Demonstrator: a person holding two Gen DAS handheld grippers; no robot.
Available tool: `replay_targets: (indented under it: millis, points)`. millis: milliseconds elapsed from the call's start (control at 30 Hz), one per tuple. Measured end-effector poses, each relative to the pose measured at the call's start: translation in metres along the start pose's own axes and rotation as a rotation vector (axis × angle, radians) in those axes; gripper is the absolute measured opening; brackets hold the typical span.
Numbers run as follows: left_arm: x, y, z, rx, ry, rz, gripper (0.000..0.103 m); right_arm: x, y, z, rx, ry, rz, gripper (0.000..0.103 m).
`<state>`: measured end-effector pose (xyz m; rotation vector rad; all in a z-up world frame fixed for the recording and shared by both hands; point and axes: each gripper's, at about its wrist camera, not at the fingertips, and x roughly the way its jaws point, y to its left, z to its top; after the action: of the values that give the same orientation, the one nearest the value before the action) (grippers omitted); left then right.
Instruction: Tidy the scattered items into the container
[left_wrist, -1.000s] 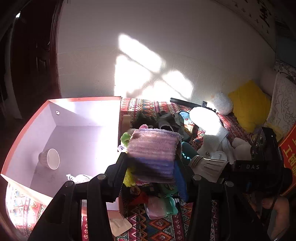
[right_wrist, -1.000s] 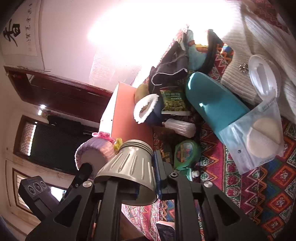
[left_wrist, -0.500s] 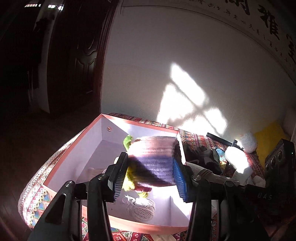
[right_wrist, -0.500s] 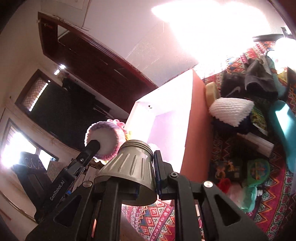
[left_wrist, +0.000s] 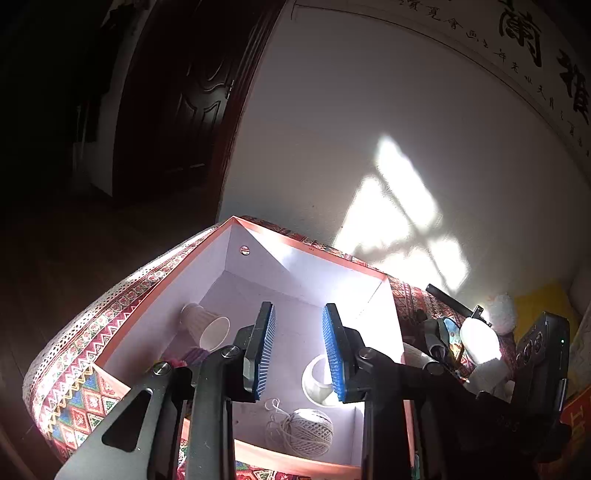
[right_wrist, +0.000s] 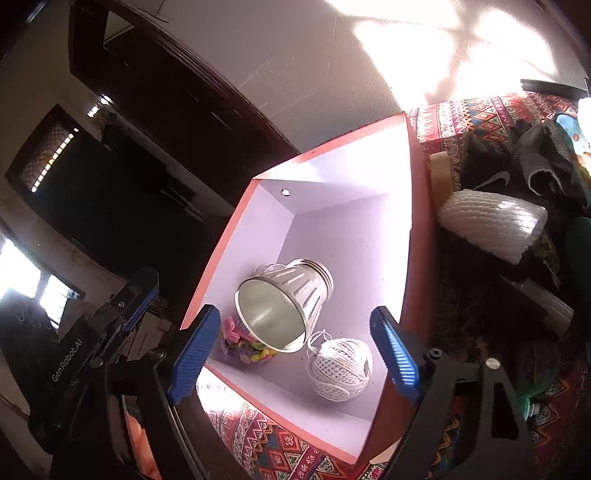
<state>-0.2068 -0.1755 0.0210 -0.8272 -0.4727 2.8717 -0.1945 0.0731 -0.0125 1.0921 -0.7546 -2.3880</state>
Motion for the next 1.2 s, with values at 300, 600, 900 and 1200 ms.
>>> replay_targets:
  millis: [300, 600, 900, 1200]
  points:
    - [0.001, -0.018, -0.007, 0.012, 0.034, -0.051, 0.031, -0.055, -0.022, -0.003, -0.013, -0.028, -0.025, 0.087]
    - [0.0, -0.127, -0.054, 0.341, 0.064, -0.079, 0.052, -0.149, -0.135, -0.015, 0.234, -0.177, -0.125, 0.087]
    - [0.036, -0.242, -0.159, 0.64, 0.248, -0.123, 0.058, -0.162, -0.217, -0.033, 0.455, -0.15, -0.176, 0.087]
    - [0.078, -0.291, -0.211, 0.617, 0.454, -0.235, 0.058, -0.17, -0.276, -0.066, 0.611, -0.129, -0.237, 0.087]
